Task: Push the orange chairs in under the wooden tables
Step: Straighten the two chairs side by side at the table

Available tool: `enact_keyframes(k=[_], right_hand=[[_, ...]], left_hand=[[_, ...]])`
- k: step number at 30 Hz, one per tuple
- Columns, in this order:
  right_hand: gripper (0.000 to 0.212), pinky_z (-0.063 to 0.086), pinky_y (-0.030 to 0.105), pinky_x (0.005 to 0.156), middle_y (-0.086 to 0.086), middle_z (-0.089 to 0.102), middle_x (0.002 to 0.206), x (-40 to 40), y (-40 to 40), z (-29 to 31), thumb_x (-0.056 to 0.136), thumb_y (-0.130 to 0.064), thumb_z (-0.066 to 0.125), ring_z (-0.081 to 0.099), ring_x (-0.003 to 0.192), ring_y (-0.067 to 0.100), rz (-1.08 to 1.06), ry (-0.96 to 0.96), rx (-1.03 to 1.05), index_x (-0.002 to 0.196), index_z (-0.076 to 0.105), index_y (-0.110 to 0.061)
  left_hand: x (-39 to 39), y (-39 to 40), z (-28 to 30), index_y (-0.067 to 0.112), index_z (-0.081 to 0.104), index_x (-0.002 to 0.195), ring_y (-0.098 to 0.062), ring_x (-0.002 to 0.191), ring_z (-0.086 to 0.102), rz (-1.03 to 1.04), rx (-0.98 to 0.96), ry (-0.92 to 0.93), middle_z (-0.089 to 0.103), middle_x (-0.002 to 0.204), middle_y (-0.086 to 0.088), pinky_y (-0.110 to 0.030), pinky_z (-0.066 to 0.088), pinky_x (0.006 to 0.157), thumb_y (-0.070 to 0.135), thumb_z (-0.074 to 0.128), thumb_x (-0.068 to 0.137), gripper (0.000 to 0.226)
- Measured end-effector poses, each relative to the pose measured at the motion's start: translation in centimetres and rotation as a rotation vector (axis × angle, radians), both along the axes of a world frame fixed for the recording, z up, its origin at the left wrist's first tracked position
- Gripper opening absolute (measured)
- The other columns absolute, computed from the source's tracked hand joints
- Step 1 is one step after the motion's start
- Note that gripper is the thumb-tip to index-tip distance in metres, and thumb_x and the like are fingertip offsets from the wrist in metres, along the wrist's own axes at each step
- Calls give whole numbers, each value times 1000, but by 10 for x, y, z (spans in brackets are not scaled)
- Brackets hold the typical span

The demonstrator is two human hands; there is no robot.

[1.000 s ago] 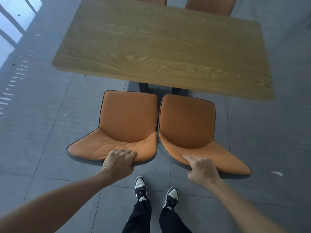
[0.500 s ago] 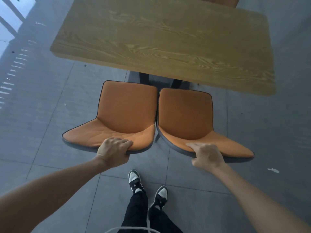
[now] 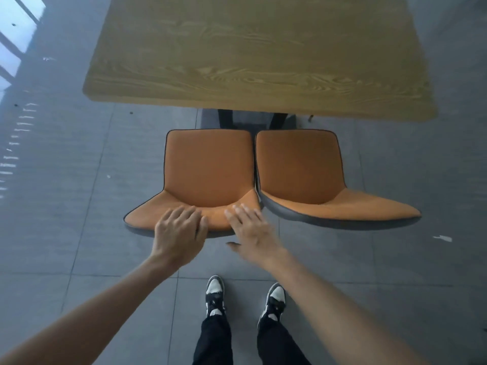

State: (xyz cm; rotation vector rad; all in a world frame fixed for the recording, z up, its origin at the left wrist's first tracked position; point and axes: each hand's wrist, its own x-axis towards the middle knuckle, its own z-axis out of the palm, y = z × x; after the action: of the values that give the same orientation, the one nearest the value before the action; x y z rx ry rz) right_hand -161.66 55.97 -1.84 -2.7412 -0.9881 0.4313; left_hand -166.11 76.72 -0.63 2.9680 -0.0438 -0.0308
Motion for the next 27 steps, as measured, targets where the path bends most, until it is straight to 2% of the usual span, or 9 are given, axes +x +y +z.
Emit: enact_keyframes(k=[2, 4, 9, 16, 18, 21, 24, 26, 27], right_hand=[[62, 50, 48, 94, 14, 67, 116, 1, 15, -5, 66, -26, 83, 61, 107, 37, -115, 3, -17, 122, 61, -11], [50, 52, 45, 85, 11, 68, 99, 3, 20, -9, 61, -12, 77, 63, 90, 34, -149, -39, -13, 109, 65, -11], [34, 52, 46, 84, 10, 67, 98, 8, 34, -22, 76, -4, 49, 62, 88, 32, -157, -185, -30, 105, 63, -13], [32, 53, 42, 76, 8, 68, 93, 21, 78, -15, 76, -6, 64, 65, 85, 30, -144, -71, -56, 107, 63, -13], [39, 50, 43, 88, 9, 67, 108, 25, 76, -11, 81, -17, 68, 63, 100, 31, -98, -18, -40, 119, 58, -14], [86, 23, 51, 118, 14, 45, 149, 33, 38, 6, 81, -50, 72, 39, 139, 32, -50, 100, -57, 150, 32, -17], [118, 5, 54, 121, 14, 24, 161, 37, -28, 26, 70, -66, 72, 19, 149, 30, -174, -58, -184, 156, 8, -17], [124, 4, 57, 120, 15, 23, 161, 36, -82, 33, 64, -68, 74, 18, 149, 31, -290, -116, -280, 156, 11, -15], [123, 3, 58, 118, 16, 25, 160, 37, -106, 35, 63, -66, 77, 18, 149, 32, -333, -116, -355, 156, 15, -15]], left_hand=[[0, 21, -8, 18, 64, 64, -27, 74, 68, 56, 53, 19, 73, 75, 0, -39, 47, 71, 33, 43, 95, 41], [7, 31, -12, 17, 56, 51, -28, 57, 64, 51, 43, -4, 66, 58, 0, -33, 42, 56, 35, 43, 90, 45], [21, 46, -17, 16, 51, 45, -26, 46, 57, -28, -1, -114, 57, 47, 2, -26, 32, 49, 36, 46, 87, 47], [41, 97, -16, 16, 53, 47, -25, 49, 58, -81, 7, -149, 58, 50, 3, -25, 25, 51, 40, 43, 88, 48], [41, 95, -15, 17, 57, 51, -26, 55, 62, -64, 28, -86, 62, 55, 2, -27, 28, 52, 43, 41, 89, 49], [39, 89, -11, 20, 70, 66, -27, 72, 69, -86, 55, 23, 72, 73, 2, -33, 46, 59, 56, 38, 92, 54], [38, 77, -2, 23, 74, 102, -26, 91, 72, -185, 49, 48, 76, 101, 3, -38, 55, 75, 81, 46, 80, 68], [42, 53, -2, 23, 64, 120, -25, 97, 70, -295, 70, 133, 73, 111, 4, -39, 56, 77, 87, 51, 71, 82], [47, 39, -4, 23, 60, 123, -24, 97, 70, -328, 90, 167, 72, 113, 4, -39, 55, 74, 81, 54, 73, 77]])
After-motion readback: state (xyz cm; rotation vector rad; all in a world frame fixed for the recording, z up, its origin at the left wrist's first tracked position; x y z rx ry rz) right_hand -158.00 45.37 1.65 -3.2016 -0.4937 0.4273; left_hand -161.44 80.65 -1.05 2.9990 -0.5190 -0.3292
